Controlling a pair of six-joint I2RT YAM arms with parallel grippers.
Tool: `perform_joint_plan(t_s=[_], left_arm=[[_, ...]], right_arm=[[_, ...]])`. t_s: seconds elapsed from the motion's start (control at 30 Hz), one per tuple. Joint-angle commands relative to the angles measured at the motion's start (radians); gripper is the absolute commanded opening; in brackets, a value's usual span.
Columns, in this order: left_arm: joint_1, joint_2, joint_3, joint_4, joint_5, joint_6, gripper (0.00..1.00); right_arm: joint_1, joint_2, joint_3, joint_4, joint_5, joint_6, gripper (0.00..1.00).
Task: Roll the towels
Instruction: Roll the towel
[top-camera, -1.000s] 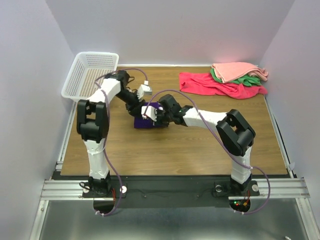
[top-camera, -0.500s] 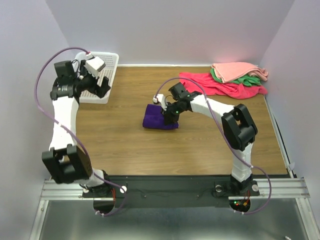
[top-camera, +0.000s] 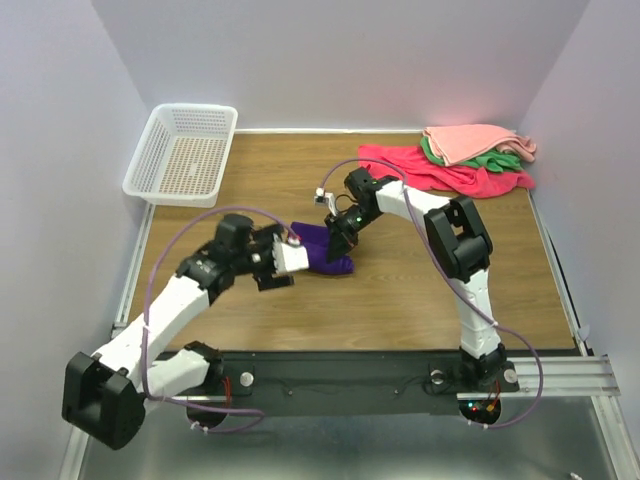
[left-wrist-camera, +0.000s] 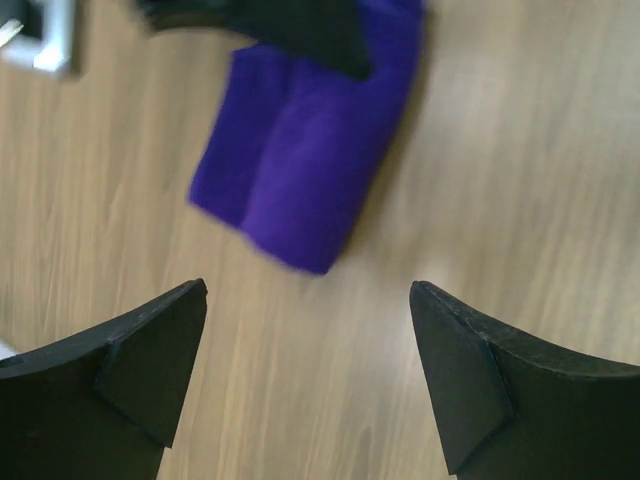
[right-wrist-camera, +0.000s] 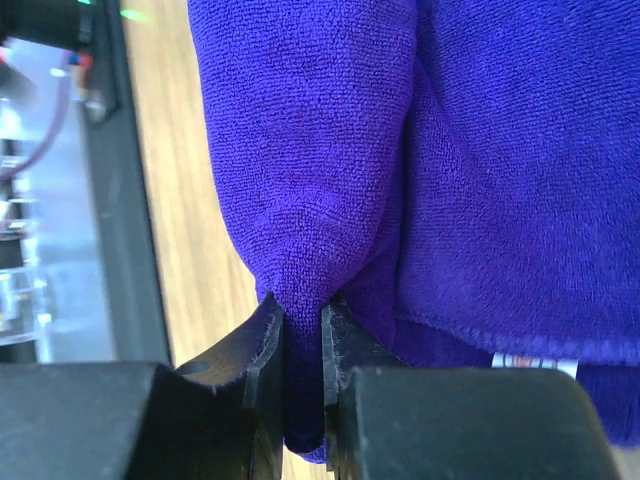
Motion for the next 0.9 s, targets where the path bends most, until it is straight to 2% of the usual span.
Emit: perform_joint_plan(t_s=[0.0, 0.13, 0.17, 0.47, 0.57, 0.63, 0.67, 0.7, 0.73, 0.8, 0.87], left_arm=[[-0.150, -0.016, -0.071, 0.172, -0.166, 0.088, 0.90], [-0.234, 0.072, -0.085, 0.220, -0.182, 0.114, 0.86], [-0.254, 0.123, -0.080, 0.224, -0.188, 0.119, 0.81], [-0.270, 0.352, -0.062, 0.375, -0.261, 0.125, 0.74], [-0.270, 0.403, -0.052, 0.367, -0.291, 0.122, 0.60], [-0.270, 0.420, -0.045, 0.338, -0.292, 0.115, 0.46], [-0.270, 0.437, -0.029, 0.320, -0.278, 0.112, 0.37], [-0.270, 0.445, -0.017, 0.306, -0.269, 0.110, 0.32], [-0.270, 0.454, 0.012, 0.237, -0.258, 0.099, 0.27], [-0.270, 0.474, 0.061, 0.136, -0.211, 0.089, 0.13], [-0.268, 0.492, 0.090, 0.067, -0.167, 0.087, 0.06]], right_arm=[[0.004, 0.066, 0.043, -0.132, -0.079, -0.007, 0.07], [0.003, 0.099, 0.070, -0.145, -0.070, 0.014, 0.09], [0.003, 0.107, 0.077, -0.146, -0.067, 0.026, 0.09], [0.000, 0.115, 0.094, -0.163, -0.047, 0.043, 0.17], [0.000, 0.106, 0.097, -0.180, -0.027, 0.017, 0.24], [0.000, 0.099, 0.097, -0.186, -0.017, 0.005, 0.30], [-0.002, 0.092, 0.102, -0.188, -0.006, -0.003, 0.37], [0.000, 0.090, 0.105, -0.188, 0.003, -0.006, 0.39], [0.000, 0.090, 0.111, -0.188, 0.012, -0.006, 0.45], [-0.004, 0.089, 0.131, -0.191, 0.043, -0.009, 0.50], [-0.014, 0.087, 0.161, -0.189, 0.074, -0.009, 0.51]])
